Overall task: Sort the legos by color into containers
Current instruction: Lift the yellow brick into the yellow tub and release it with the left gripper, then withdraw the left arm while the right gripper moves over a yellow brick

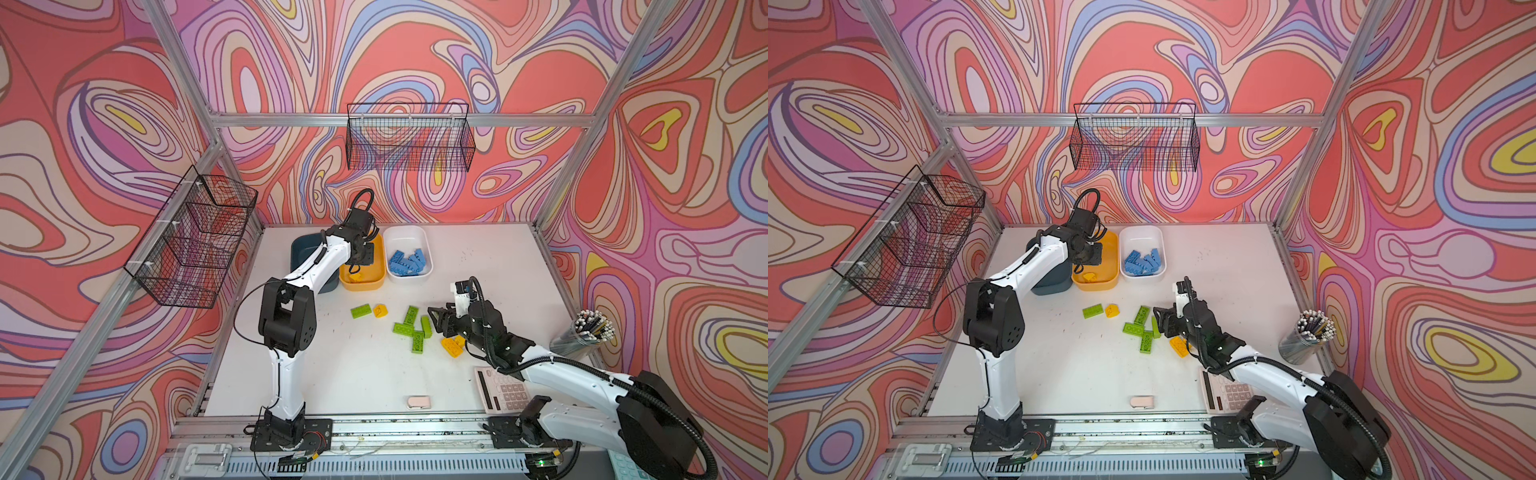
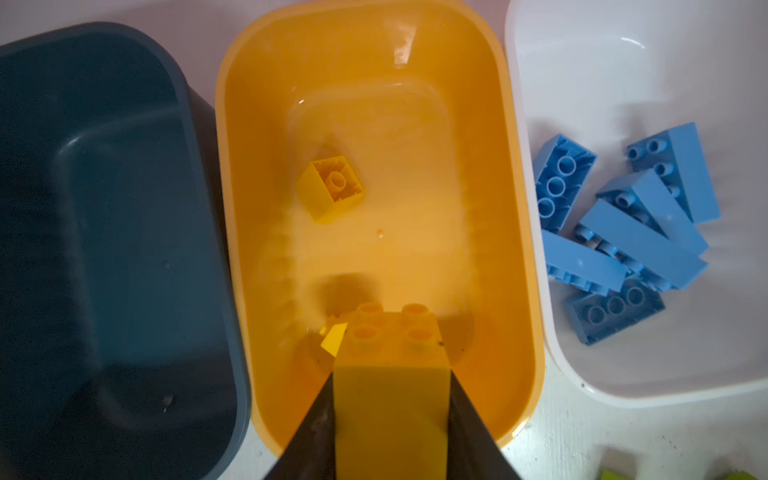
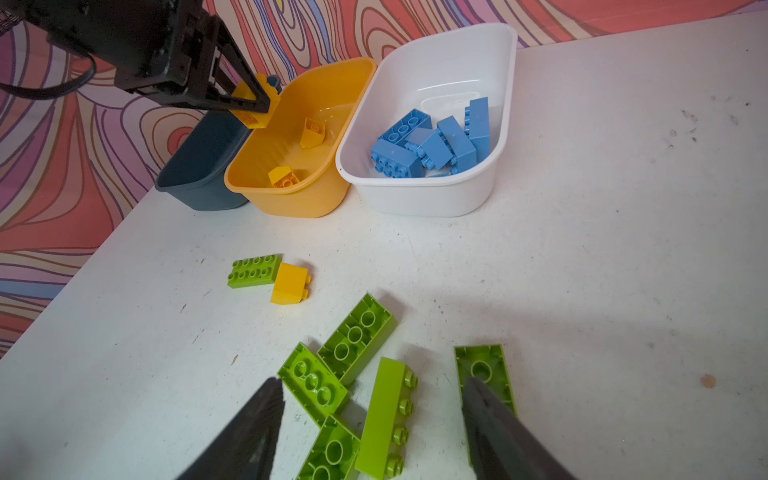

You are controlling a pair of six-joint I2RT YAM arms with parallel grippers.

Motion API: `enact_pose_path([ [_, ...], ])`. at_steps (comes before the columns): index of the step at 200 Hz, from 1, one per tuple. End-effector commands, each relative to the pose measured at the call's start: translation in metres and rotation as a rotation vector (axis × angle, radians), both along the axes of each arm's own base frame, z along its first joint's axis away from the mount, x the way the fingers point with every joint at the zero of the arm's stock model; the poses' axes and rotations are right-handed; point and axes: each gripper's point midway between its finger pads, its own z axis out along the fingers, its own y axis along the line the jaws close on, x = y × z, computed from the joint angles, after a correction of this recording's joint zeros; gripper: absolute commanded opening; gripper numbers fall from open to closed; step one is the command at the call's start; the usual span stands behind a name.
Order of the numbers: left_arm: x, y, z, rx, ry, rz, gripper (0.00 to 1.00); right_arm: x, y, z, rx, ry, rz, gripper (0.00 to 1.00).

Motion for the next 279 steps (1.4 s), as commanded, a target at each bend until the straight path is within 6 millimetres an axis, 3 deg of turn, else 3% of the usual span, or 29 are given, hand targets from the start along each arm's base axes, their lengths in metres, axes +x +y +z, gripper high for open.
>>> enact_pose_path([
  [1,0.003,-0.001,0.006,-0.011,0.011,-0.02,0.47,0.003,0.0,0.001,0.0,-0.003,-0.005,0.72],
  [25,0.004,-0.002,0.013,-0.021,0.0,-0.025,0.67,0.004,0.0,-0.003,-0.019,0.018,-0.012,0.72],
  [43,-0.001,-0.001,0.023,-0.022,-0.008,-0.028,0.73,0.005,-0.002,-0.006,-0.039,0.048,-0.019,0.72],
  [83,-0.027,-0.004,0.07,-0.114,-0.076,-0.048,0.76,0.003,-0.008,-0.01,-0.096,0.13,-0.049,0.72],
  [116,-0.069,-0.001,0.112,-0.203,-0.151,-0.076,0.76,-0.003,-0.027,-0.022,-0.18,0.218,-0.125,0.72],
  [138,-0.099,0.005,0.13,-0.244,-0.192,-0.093,0.78,-0.008,-0.04,-0.028,-0.225,0.267,-0.174,0.72],
  [201,-0.162,0.018,0.125,-0.294,-0.21,-0.126,0.79,-0.027,-0.053,-0.054,-0.256,0.442,-0.231,0.76],
  [234,-0.173,0.024,0.119,-0.275,-0.219,-0.127,0.79,-0.042,-0.055,-0.064,-0.185,0.516,-0.256,0.76],
  [279,-0.18,0.014,0.121,-0.311,-0.21,-0.169,0.79,-0.058,-0.063,-0.078,-0.184,0.604,-0.288,0.78],
])
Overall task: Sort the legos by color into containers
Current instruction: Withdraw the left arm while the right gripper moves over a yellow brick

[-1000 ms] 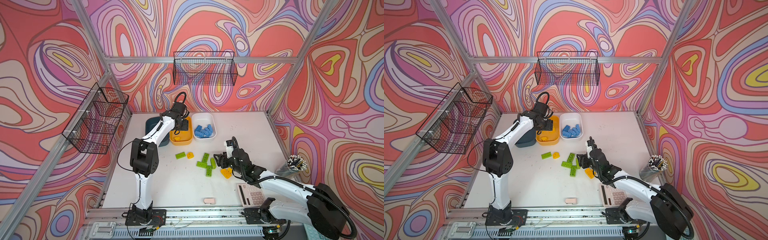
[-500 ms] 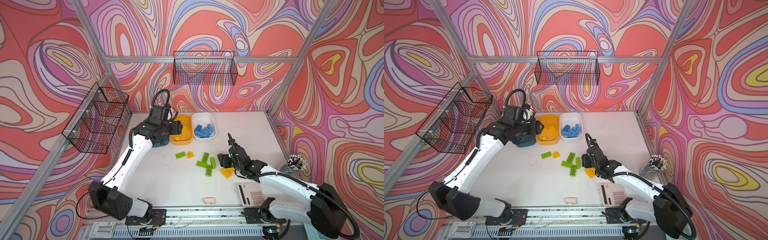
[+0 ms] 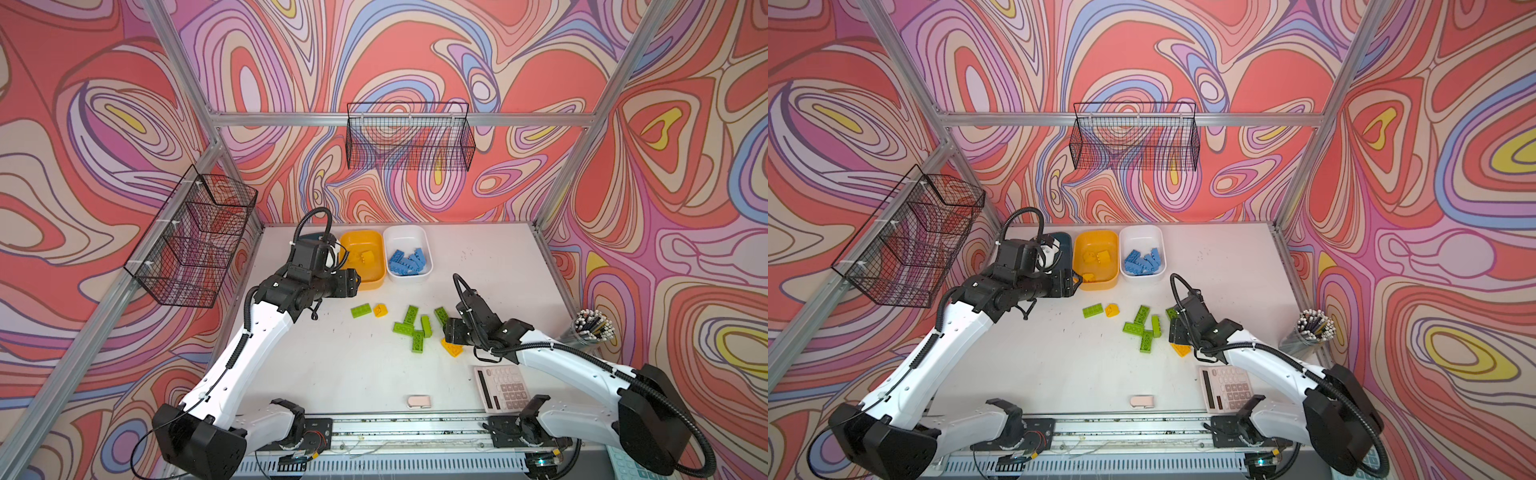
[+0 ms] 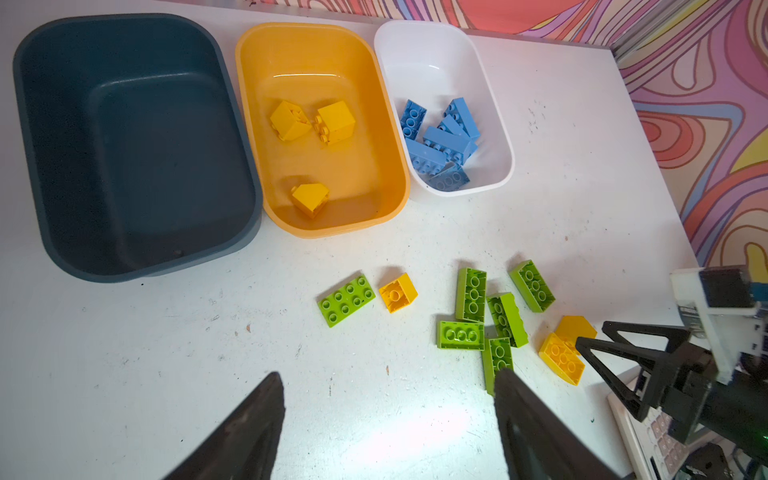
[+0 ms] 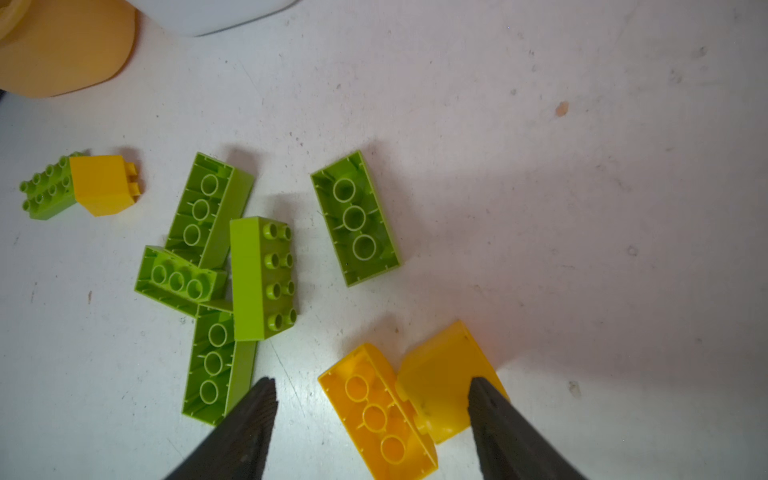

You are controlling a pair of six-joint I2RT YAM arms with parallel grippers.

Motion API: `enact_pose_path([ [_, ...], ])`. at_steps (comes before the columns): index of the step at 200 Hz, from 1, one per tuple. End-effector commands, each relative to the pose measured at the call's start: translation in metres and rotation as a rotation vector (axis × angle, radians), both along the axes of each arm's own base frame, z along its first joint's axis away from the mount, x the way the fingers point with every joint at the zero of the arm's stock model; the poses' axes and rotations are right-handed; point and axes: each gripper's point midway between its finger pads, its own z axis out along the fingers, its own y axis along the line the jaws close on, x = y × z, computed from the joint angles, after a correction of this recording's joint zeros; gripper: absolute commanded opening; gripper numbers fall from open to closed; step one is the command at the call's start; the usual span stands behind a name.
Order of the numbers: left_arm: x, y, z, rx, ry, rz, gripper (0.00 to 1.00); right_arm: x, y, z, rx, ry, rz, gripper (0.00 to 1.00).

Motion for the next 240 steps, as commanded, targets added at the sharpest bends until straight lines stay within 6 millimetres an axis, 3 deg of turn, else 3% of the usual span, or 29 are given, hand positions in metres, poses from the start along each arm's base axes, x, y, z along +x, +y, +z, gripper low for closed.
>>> enact_pose_path([
  [1,-0.004,-0.006,0.005,-0.019,-0.019,-0.037,0.79,-0.017,-0.011,-0.013,0.001,0.077,-0.051,0.78],
  [54,-0.014,-0.006,0.018,-0.005,-0.073,-0.047,0.79,-0.022,-0.01,-0.026,0.004,0.128,-0.068,0.78],
  [127,-0.024,-0.006,0.022,0.143,-0.128,-0.058,0.79,0.017,0.012,-0.033,0.015,0.098,-0.057,0.77],
  [168,-0.025,-0.008,0.021,0.149,-0.128,-0.067,0.79,0.034,0.01,-0.025,-0.036,0.06,-0.058,0.75],
  [206,-0.024,-0.009,0.019,0.149,-0.122,-0.07,0.79,0.037,0.004,-0.024,-0.064,0.058,-0.057,0.75],
  [240,-0.024,-0.009,0.018,0.154,-0.118,-0.071,0.79,0.036,-0.008,-0.029,-0.134,0.051,-0.053,0.64],
])
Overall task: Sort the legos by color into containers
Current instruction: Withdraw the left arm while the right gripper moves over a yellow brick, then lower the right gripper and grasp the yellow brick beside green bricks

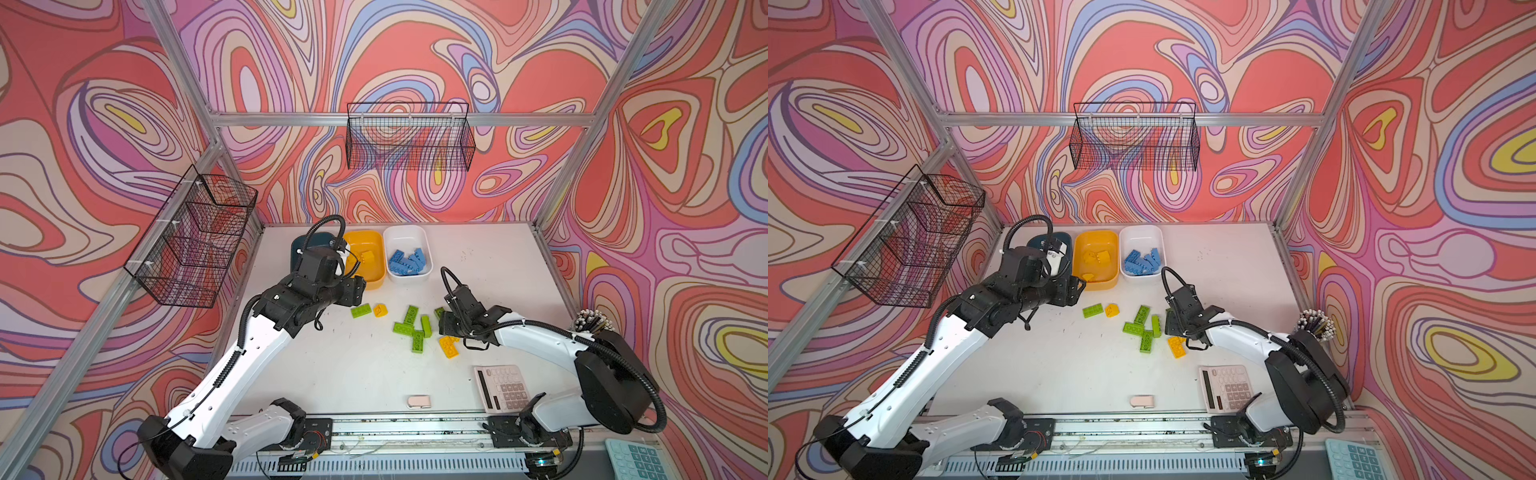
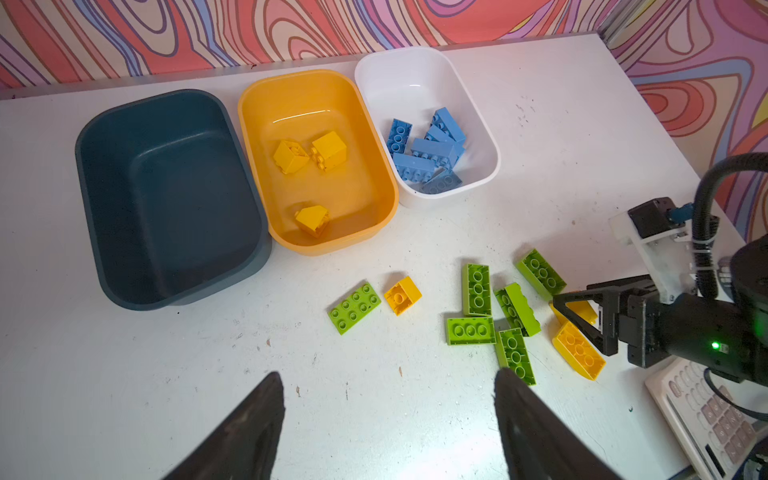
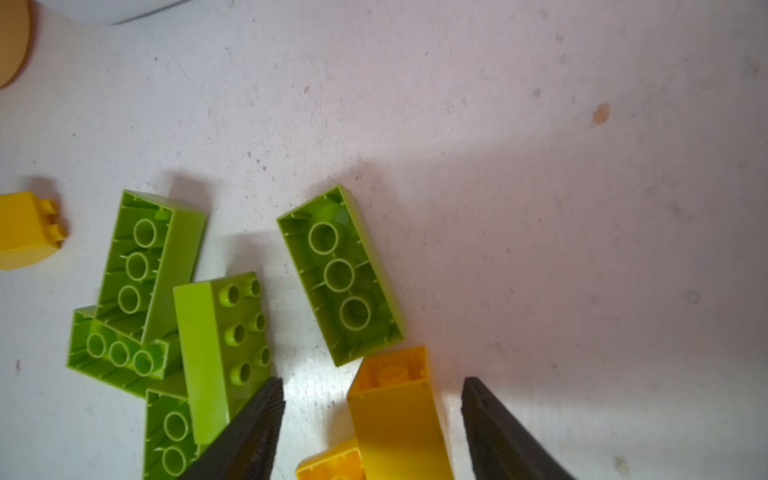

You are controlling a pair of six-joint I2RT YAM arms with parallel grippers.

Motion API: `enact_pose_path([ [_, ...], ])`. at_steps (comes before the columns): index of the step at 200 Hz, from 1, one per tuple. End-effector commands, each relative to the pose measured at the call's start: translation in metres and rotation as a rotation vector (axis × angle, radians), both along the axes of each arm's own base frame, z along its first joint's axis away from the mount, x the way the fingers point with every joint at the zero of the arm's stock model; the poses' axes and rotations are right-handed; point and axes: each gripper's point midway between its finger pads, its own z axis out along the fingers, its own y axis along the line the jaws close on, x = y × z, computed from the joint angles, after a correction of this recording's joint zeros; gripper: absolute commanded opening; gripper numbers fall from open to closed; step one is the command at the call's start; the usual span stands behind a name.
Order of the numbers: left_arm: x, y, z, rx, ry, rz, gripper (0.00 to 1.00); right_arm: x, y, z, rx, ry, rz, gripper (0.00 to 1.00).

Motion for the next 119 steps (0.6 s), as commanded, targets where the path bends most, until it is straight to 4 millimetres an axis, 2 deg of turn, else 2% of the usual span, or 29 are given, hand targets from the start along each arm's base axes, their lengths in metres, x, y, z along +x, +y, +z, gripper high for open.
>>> enact_pose_path([
  [1,-0.004,0.003,-0.002,0.029,0.007,-0.008,0.79,0.001,-0.014,-0.004,-0.079,-0.009,-0.008,0.64],
  [25,-0.003,0.003,-0.004,0.033,0.013,-0.007,0.79,0.002,-0.016,-0.007,-0.105,-0.008,0.011,0.57],
  [69,-0.002,0.004,-0.006,0.044,0.017,-0.001,0.79,-0.003,-0.014,-0.027,-0.119,0.035,0.042,0.51],
  [102,-0.001,0.003,-0.008,0.046,0.024,-0.003,0.79,-0.001,-0.016,-0.028,-0.139,0.032,0.042,0.43],
  [119,-0.001,0.003,-0.009,0.046,0.026,-0.004,0.79,0.0,-0.016,-0.029,-0.146,0.031,0.045,0.36],
])
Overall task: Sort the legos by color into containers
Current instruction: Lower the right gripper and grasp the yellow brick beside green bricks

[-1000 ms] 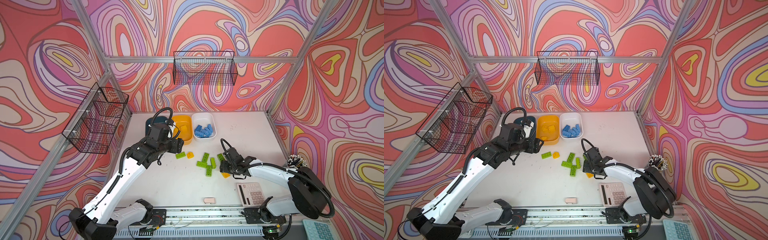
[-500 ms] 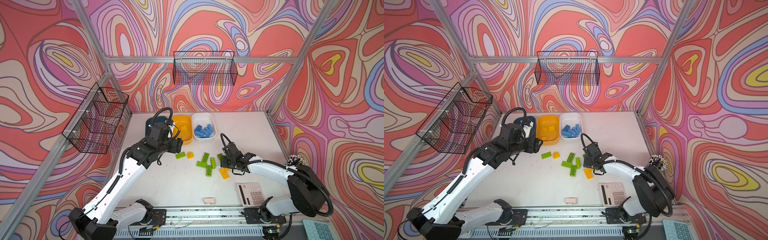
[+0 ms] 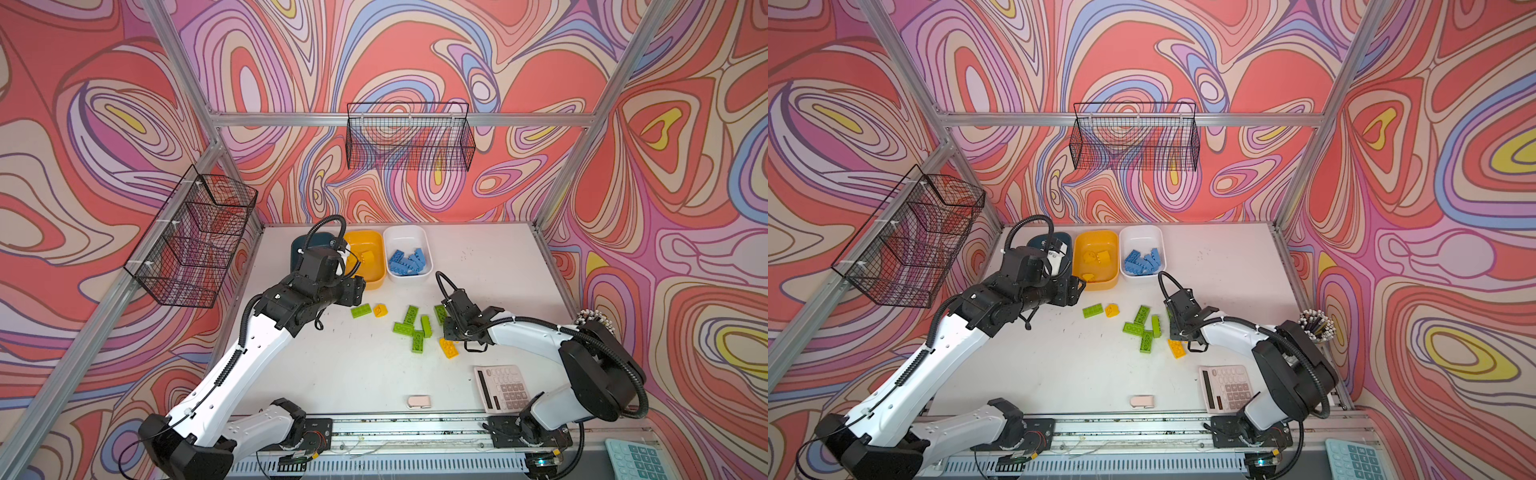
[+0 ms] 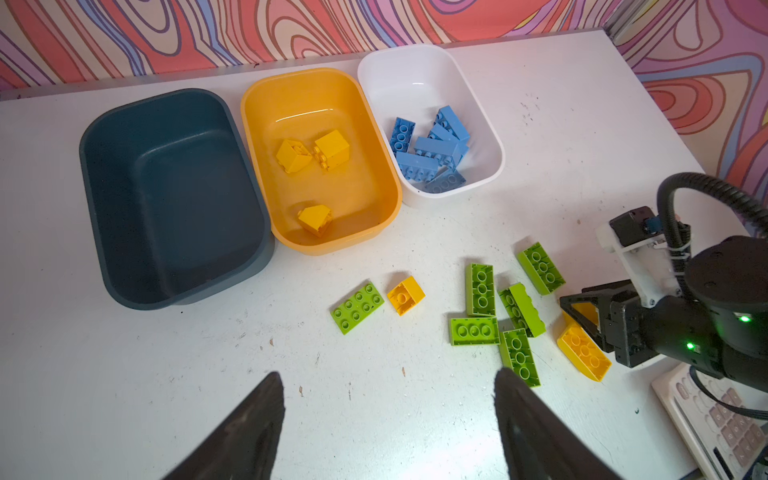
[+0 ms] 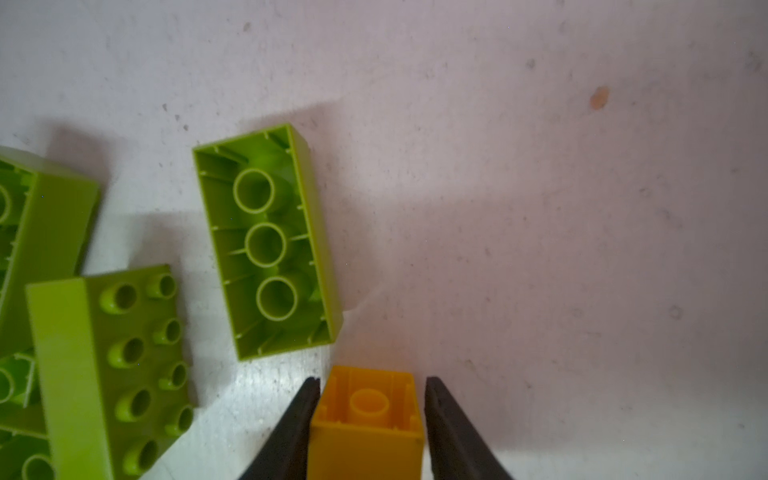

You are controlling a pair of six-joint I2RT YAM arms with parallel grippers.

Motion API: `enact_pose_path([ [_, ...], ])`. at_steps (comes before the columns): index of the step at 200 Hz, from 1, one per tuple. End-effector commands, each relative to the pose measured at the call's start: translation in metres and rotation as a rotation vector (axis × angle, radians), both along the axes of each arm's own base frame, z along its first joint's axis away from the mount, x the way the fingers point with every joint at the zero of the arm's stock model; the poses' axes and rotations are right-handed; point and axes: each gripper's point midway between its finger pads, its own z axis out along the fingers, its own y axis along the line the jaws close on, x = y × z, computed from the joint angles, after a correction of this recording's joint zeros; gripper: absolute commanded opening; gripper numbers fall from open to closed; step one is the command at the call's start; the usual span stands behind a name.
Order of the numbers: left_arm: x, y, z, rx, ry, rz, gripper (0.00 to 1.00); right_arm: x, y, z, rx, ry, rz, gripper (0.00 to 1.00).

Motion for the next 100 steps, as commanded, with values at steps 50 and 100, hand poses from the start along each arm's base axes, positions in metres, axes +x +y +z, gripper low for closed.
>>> enact_pose_path([
  [50,-0.002,0.001,-0.006,0.033,0.023,-0.009,0.79,0.007,0.002,0.001,-0.009,-0.011,0.01,0.17],
  [100,-0.003,0.001,-0.005,0.032,0.018,-0.012,0.79,0.026,0.032,0.049,0.03,-0.088,0.126,0.14],
])
